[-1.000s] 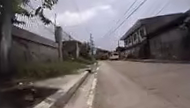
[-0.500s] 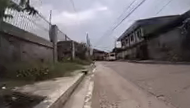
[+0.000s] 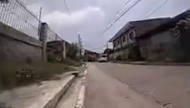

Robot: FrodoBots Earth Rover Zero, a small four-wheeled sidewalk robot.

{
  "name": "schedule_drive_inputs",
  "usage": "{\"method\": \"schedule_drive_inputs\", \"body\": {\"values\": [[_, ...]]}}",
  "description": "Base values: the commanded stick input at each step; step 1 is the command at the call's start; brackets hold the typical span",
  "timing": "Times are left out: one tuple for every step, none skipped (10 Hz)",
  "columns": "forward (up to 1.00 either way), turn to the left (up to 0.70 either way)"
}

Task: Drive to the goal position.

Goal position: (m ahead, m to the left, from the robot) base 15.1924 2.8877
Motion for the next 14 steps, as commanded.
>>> {"method": "schedule_drive_inputs", "body": {"values": [[0.7,0.0],[0.7,0.0],[0.7,0.0],[0.7,0.0],[0.7,0.0],[0.7,0.0],[0.7,0.0],[0.7,0.0],[0.7,0.0],[0.7,0.0],[0.7,0.0],[0.7,0.0],[0.7,0.0],[0.7,0.0]]}}
